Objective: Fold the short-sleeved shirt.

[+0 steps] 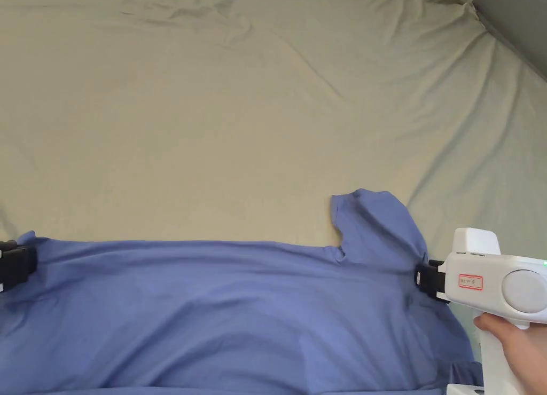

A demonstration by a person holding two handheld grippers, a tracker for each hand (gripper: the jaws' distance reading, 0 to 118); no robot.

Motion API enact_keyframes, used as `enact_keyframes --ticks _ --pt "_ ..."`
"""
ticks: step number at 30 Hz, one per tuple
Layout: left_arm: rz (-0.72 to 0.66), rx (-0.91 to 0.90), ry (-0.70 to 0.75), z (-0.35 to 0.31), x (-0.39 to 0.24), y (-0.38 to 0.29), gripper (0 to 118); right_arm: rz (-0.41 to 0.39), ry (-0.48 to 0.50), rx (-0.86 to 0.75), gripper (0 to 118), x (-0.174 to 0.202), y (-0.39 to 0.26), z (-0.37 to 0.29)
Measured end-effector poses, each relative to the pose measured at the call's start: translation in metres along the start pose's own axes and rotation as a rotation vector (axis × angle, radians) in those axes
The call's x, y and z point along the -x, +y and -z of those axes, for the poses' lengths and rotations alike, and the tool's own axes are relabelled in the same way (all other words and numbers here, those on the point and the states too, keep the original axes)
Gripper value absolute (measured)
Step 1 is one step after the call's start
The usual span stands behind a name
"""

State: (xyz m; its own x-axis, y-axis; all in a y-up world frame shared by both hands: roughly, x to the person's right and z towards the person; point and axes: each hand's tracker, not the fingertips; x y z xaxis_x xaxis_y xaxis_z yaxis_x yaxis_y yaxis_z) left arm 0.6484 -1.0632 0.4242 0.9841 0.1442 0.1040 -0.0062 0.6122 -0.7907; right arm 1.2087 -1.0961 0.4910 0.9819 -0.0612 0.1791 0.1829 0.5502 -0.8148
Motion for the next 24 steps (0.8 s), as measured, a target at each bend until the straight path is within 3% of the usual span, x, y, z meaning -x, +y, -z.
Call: enact_keyframes --ticks 10,19,24 --pt "-0.013 -0.094 -0.026 -0.075 0.010 -0.017 1 0.039 0.047 -0.125 4 0.002 -0.025 -0.095" --pt "-0.053 -0.131 -0.009 -0.163 0.026 -0.094 1 0.143 0.070 -0.198 4 0.002 -0.128 -0.204" --pt "-0.045 -0.034 0.025 -0.162 0.027 -0.147 1 0.147 0.020 -0.159 4 0.011 -0.180 -0.210"
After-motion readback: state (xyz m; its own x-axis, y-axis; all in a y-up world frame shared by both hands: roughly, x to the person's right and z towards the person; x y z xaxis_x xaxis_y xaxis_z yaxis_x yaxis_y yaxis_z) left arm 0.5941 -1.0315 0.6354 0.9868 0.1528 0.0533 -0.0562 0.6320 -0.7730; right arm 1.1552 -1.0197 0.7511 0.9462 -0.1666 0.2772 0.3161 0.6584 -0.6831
